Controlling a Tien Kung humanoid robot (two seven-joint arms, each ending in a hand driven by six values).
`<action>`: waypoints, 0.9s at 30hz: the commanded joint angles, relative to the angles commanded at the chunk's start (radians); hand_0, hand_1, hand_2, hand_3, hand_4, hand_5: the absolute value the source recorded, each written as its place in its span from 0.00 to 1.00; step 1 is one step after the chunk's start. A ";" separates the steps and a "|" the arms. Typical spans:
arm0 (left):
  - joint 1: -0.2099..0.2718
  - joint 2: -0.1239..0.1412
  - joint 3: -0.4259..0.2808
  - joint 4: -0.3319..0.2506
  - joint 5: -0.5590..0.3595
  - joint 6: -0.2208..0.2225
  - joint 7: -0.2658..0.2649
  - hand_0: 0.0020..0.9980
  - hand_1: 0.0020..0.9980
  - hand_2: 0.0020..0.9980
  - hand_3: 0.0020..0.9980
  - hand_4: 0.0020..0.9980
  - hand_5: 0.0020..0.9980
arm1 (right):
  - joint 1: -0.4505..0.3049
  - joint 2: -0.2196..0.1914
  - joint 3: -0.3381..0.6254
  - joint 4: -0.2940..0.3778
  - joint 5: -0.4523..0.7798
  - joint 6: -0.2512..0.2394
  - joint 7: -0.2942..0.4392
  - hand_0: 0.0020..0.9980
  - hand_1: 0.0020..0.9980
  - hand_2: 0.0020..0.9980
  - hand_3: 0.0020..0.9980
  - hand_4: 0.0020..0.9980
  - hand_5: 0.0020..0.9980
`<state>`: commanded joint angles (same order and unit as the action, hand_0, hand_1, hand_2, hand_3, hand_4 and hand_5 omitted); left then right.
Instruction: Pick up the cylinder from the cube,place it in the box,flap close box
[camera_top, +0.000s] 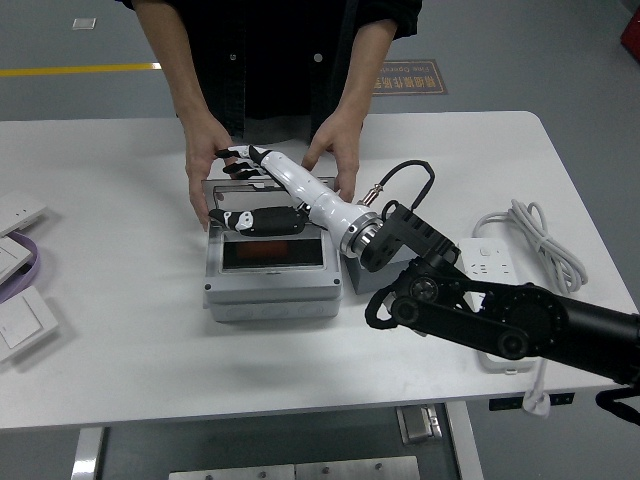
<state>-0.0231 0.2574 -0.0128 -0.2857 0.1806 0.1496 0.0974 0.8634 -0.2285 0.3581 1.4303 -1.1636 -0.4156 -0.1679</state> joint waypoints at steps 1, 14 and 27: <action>0.000 0.000 0.000 0.000 0.000 0.000 0.000 0.59 0.58 0.55 0.62 0.66 0.24 | 0.013 -0.001 -0.004 -0.020 0.006 0.001 0.000 0.86 0.76 0.76 0.81 0.78 0.30; -0.003 -0.002 0.010 -0.002 -0.011 0.003 -0.002 0.59 0.58 0.55 0.62 0.66 0.24 | 0.069 -0.029 -0.050 -0.110 0.031 0.026 -0.010 0.83 0.73 0.72 0.78 0.82 0.35; 0.005 -0.007 0.004 -0.002 -0.009 0.004 -0.001 0.59 0.58 0.55 0.62 0.66 0.25 | 0.050 -0.130 -0.084 0.053 -0.055 0.059 -0.073 0.81 0.71 0.71 0.77 0.82 0.36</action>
<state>-0.0182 0.2502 -0.0090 -0.2874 0.1712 0.1540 0.0962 0.9136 -0.3584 0.2742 1.4832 -1.2182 -0.3561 -0.2411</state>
